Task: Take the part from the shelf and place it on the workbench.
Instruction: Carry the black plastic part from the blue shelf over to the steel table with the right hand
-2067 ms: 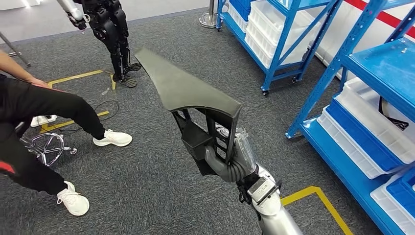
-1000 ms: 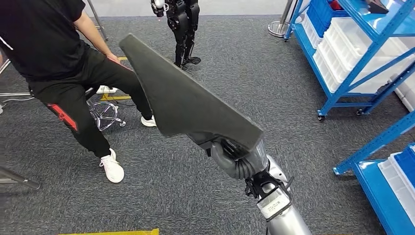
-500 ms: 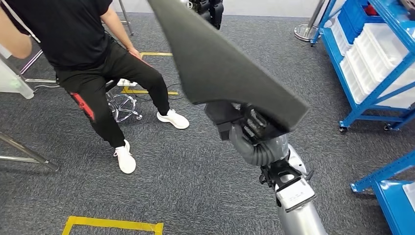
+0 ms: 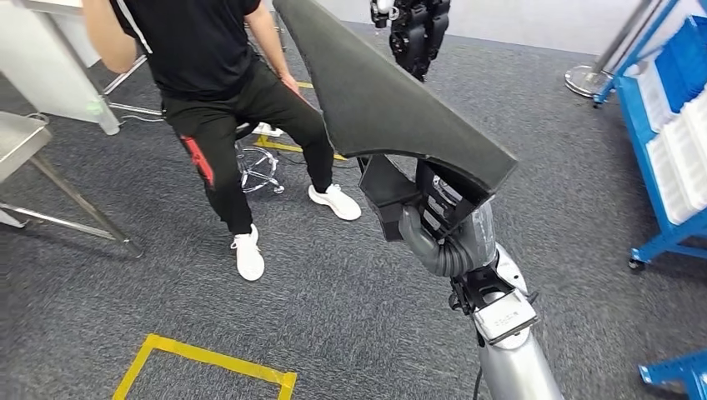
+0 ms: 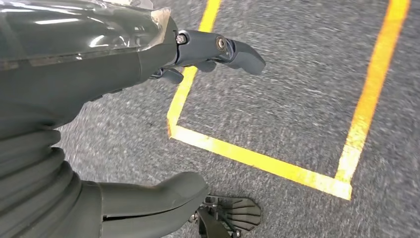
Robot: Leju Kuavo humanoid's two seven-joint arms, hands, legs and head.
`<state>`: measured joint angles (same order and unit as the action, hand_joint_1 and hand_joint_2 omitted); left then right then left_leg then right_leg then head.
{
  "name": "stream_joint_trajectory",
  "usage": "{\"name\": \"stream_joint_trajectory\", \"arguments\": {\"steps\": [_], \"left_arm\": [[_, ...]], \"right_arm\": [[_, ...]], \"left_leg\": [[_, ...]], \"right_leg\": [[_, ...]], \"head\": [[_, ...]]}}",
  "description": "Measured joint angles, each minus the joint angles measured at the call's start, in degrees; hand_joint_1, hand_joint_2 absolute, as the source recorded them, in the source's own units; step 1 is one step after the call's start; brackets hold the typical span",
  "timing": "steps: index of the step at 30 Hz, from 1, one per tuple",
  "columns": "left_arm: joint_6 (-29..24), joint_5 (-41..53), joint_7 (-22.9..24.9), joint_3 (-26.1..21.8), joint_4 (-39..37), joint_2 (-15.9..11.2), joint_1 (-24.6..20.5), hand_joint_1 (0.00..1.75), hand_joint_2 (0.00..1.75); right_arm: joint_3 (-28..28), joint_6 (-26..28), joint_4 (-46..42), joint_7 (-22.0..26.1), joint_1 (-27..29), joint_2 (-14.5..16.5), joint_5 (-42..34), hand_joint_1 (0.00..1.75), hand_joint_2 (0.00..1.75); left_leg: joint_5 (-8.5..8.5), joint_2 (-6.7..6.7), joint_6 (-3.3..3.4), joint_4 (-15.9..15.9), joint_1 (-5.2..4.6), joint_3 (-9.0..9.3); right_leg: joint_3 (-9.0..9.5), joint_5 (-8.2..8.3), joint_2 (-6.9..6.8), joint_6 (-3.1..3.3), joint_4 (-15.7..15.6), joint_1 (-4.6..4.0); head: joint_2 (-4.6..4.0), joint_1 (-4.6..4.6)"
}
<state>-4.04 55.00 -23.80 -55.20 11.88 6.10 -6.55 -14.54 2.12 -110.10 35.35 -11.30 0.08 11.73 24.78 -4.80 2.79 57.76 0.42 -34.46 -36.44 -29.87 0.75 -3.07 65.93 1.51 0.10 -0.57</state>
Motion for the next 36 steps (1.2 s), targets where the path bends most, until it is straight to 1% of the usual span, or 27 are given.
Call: {"name": "stream_joint_trajectory", "arguments": {"steps": [1, 2, 3, 5, 6, 8, 9, 10, 11, 12, 13, 14, 16, 18, 19, 20, 21, 22, 23, 25, 27, 28, 29, 31, 32, 34, 36], "left_arm": [[0.0, 0.0, 0.0, -0.1, 0.0, 0.0, 0.0, 0.00, 1.75], [-0.1, -0.1, 0.0, -0.1, 0.0, -0.1, 0.1, 0.00, 1.75], [-0.1, -0.1, 0.0, -0.2, 0.0, -0.2, 0.2, 0.00, 1.75], [-0.2, -0.2, 0.0, -0.3, 0.0, -0.3, 0.6, 0.00, 1.75], [-0.2, -0.3, 0.0, -0.3, 0.0, -0.3, 0.7, 0.00, 1.75], [-0.2, -0.3, -0.1, -0.4, 0.0, -0.3, 0.8, 0.00, 1.75], [-0.2, -0.3, -0.1, -0.4, 0.0, -0.3, 0.8, 0.00, 1.75], [-0.2, -0.3, -0.1, -0.4, 0.0, -0.3, 0.7, 0.00, 1.75], [-0.2, -0.3, -0.1, -0.4, 0.0, -0.3, 0.7, 0.00, 1.75], [-0.2, -0.3, -0.2, -0.4, 0.0, -0.3, 0.7, 0.00, 1.75], [-0.2, -0.2, -0.2, -0.4, 0.0, -0.3, 0.7, 0.00, 1.75], [-0.2, -0.2, -0.2, -0.4, 0.0, -0.3, 0.7, 0.00, 1.75], [-0.2, -0.1, -0.2, -0.4, 0.0, -0.3, 0.6, 0.00, 1.75], [-0.2, 0.0, -0.2, -0.4, 0.1, -0.3, 0.4, 0.00, 1.75], [-0.2, 0.0, -0.2, -0.4, 0.2, -0.4, 0.4, 0.00, 1.75], [-0.2, 0.0, -0.2, -0.4, 0.2, -0.4, 0.4, 0.00, 1.75], [-0.2, 0.1, -0.2, -0.4, 0.2, -0.4, 0.4, 0.00, 1.75], [-0.2, 0.1, -0.2, -0.4, 0.2, -0.4, 0.4, 0.00, 1.75], [-0.2, 0.0, -0.2, -0.4, 0.2, -0.3, 0.4, 0.00, 1.75], [-0.2, 0.0, -0.3, -0.4, 0.3, -0.3, 0.3, 0.00, 1.75], [-0.2, 0.0, -0.3, -0.4, 0.3, -0.3, 0.2, 0.00, 1.75], [-0.2, 0.0, -0.3, -0.4, 0.3, -0.3, 0.3, 0.00, 1.75], [-0.1, 0.0, -0.2, -0.4, 0.3, -0.2, 0.4, 0.00, 1.75], [-0.1, 0.0, -0.2, -0.5, 0.3, -0.2, 0.5, 0.00, 1.75], [-0.1, 0.0, -0.2, -0.5, 0.3, -0.2, 0.5, 0.00, 1.75], [-0.1, 0.1, -0.2, -0.5, 0.3, -0.2, 0.6, 0.00, 1.75], [-0.1, 0.0, -0.2, -0.6, 0.3, -0.3, 0.8, 0.00, 1.75]], "right_arm": [[0.0, -0.1, 0.1, 0.0, 0.0, 0.0, 0.0, 1.75, 1.75], [0.0, -0.2, 0.2, 0.1, 0.0, -0.1, -0.1, 1.75, 1.75], [0.0, -0.2, 0.3, 0.1, 0.1, -0.2, -0.1, 1.75, 1.75], [0.0, -0.3, 0.5, 0.1, 0.1, -0.2, -0.2, 1.75, 1.75], [0.0, -0.3, 0.6, 0.1, 0.1, -0.3, -0.2, 1.75, 1.75], [0.0, -0.4, 0.7, 0.2, 0.1, -0.3, -0.2, 1.75, 1.75], [0.0, -0.4, 0.7, 0.2, 0.1, -0.3, -0.3, 1.75, 1.75], [0.0, -0.4, 0.8, 0.2, 0.1, -0.3, -0.3, 1.75, 1.75], [0.0, -0.4, 0.8, 0.2, 0.2, -0.3, -0.3, 1.75, 1.75], [0.0, -0.4, 0.9, 0.2, 0.2, -0.3, -0.3, 1.75, 1.75], [0.0, -0.4, 1.0, 0.2, 0.3, -0.3, -0.3, 1.75, 1.75], [0.0, -0.4, 1.0, 0.2, 0.3, -0.3, -0.3, 1.75, 1.75], [0.0, -0.4, 1.0, 0.2, 0.4, -0.3, -0.3, 1.75, 1.75], [0.0, -0.4, 1.0, 0.2, 0.4, -0.3, -0.3, 1.75, 1.75], [0.0, -0.4, 1.0, 0.2, 0.4, -0.3, -0.3, 1.75, 1.75], [0.0, -0.4, 1.0, 0.2, 0.4, -0.3, -0.3, 1.75, 1.75], [-0.1, -0.4, 1.0, 0.2, 0.4, -0.3, -0.3, 1.75, 1.75], [-0.1, -0.4, 1.0, 0.2, 0.5, -0.3, -0.3, 1.75, 1.75], [-0.1, -0.4, 1.0, 0.2, 0.5, -0.3, -0.3, 1.75, 1.75], [-0.1, -0.4, 1.0, 0.3, 0.6, -0.4, -0.4, 1.75, 1.75], [-0.1, -0.5, 1.1, 0.3, 0.9, -0.5, -0.5, 1.75, 1.75], [-0.1, -0.5, 1.2, 0.3, 1.0, -0.5, -0.5, 1.75, 1.75], [-0.1, -0.6, 1.2, 0.3, 1.1, -0.6, -0.5, 1.75, 1.75], [-0.1, -0.6, 1.2, 0.3, 1.1, -0.6, -0.6, 1.75, 1.75], [-0.1, -0.6, 1.2, 0.3, 1.1, -0.6, -0.6, 1.75, 1.75], [-0.2, -0.7, 1.3, 0.3, 1.1, -0.6, -0.6, 1.75, 1.75], [-0.2, -0.8, 1.4, 0.3, 1.0, -0.5, -0.6, 1.75, 1.75]], "left_leg": [[0.18, -0.69, -0.35, 0.3, -0.01, -0.12], [0.31, -1.23, -0.73, 0.5, -0.06, -0.27], [0.38, -1.64, -1.10, 0.6, -0.10, -0.45], [0.32, -2.19, -1.73, 0.6, 0.08, -0.69], [0.51, -1.62, -1.98, 0.8, 0.18, -0.83], [2.51, 1.15, -2.44, 3.9, 0.25, -2.28], [4.35, 2.87, -2.60, 7.3, 0.22, -3.92], [6.25, 3.89, -2.72, 11.3, 0.26, -5.92], [7.66, 4.37, -2.78, 14.9, 0.31, -7.78], [8.07, 4.52, -2.77, 16.8, 0.32, -8.84], [7.35, 4.61, -2.67, 16.5, 0.31, -8.73], [5.76, 4.88, -2.46, 14.0, 0.26, -7.42], [2.46, 7.04, -1.81, 6.1, -0.12, -3.09], [1.38, 8.67, -1.26, 1.7, -0.68, -0.76], [1.51, 8.56, -1.08, 1.3, -0.93, -0.70], [1.39, 7.84, -0.81, 1.1, -1.03, -0.71], [1.17, 7.26, -0.50, 0.8, -0.93, -0.51], [0.89, 6.65, -0.13, 0.4, -0.76, -0.24], [0.61, 6.03, 0.18, 0.0, -0.55, 0.04], [0.36, 4.64, 0.53, -0.2, -0.31, 0.24], [0.37, 3.02, 0.59, -0.2, -0.30, 0.23], [0.38, 2.22, 0.57, -0.2, -0.29, 0.25], [0.40, 1.42, 0.52, -0.1, -0.25, 0.32], [0.55, -0.05, 0.19, 0.1, -0.22, 0.42], [0.69, -0.71, -0.12, 0.3, -0.29, 0.37], [0.80, -1.59, -0.77, 0.5, -0.39, 0.07], [0.80, -1.94, -1.36, 0.4, -0.19, -0.20]], "right_leg": [[1.69, 1.41, 0.65, -0.29, -3.7, 0.20], [2.85, 2.30, 1.17, -0.24, -6.1, 0.33], [3.36, 2.63, 1.47, 0.10, -7.2, 0.29], [3.45, 2.82, 0.73, 1.09, -7.2, 0.11], [3.51, 2.92, 0.36, 1.46, -7.3, 0.14], [3.62, 3.00, -0.57, 2.33, -7.4, 0.17], [3.64, 2.93, -1.12, 2.66, -7.4, -0.01], [3.63, 2.85, -1.72, 2.95, -7.4, -0.19], [3.61, 2.78, -2.35, 3.10, -7.4, -0.37], [3.60, 2.73, -2.97, 3.17, -7.4, -0.50], [3.63, 2.68, -3.55, 3.22, -7.4, -0.60], [3.69, 2.63, -4.13, 3.27, -7.4, -0.68], [3.88, 2.43, -5.12, 3.14, -7.4, -1.00], [4.03, 2.19, -5.95, 2.75, -7.4, -1.32], [4.11, 2.11, -6.43, 2.49, -7.5, -1.39], [4.32, 2.05, -6.98, 2.22, -7.6, -1.39], [4.30, 1.88, -6.97, 1.92, -7.4, -1.38], [4.08, 1.44, -6.13, 1.71, -6.6, -1.37], [3.29, 0.51, -4.73, 1.67, -4.7, -1.33], [-0.11, -2.49, -1.78, 1.94, 2.4, -1.02], [-3.53, -4.51, -1.04, 1.71, 8.6, -0.81], [-3.94, -4.22, -0.98, 1.26, 9.0, -0.75], [-3.18, -3.00, -0.89, 0.66, 7.0, -0.65], [0.39, 0.50, 0.17, -0.39, -1.1, -0.26], [2.01, 1.84, 0.74, -0.46, -4.6, -0.11], [3.37, 2.84, 1.32, 0.19, -7.4, -0.14], [3.54, 3.08, 0.51, 1.09, -7.6, -0.16]], "head": [[0.01, -0.02], [0.01, -0.03], [0.01, -0.03], [0.01, -0.02], [0.01, -0.01], [0.01, 0.16], [0.01, 0.26], [0.01, 0.33], [0.01, 0.33], [0.01, 0.34], [0.01, 0.33], [0.01, 0.34], [0.01, 0.33], [0.01, 0.29], [0.01, 0.28], [0.01, 0.27], [0.01, 0.27], [0.01, 0.25], [0.01, 0.20], [0.01, 0.11], [0.01, 0.08], [0.01, 0.08], [0.01, 0.08], [0.01, 0.07], [0.01, 0.06], [0.01, 0.09], [0.01, 0.13]]}}
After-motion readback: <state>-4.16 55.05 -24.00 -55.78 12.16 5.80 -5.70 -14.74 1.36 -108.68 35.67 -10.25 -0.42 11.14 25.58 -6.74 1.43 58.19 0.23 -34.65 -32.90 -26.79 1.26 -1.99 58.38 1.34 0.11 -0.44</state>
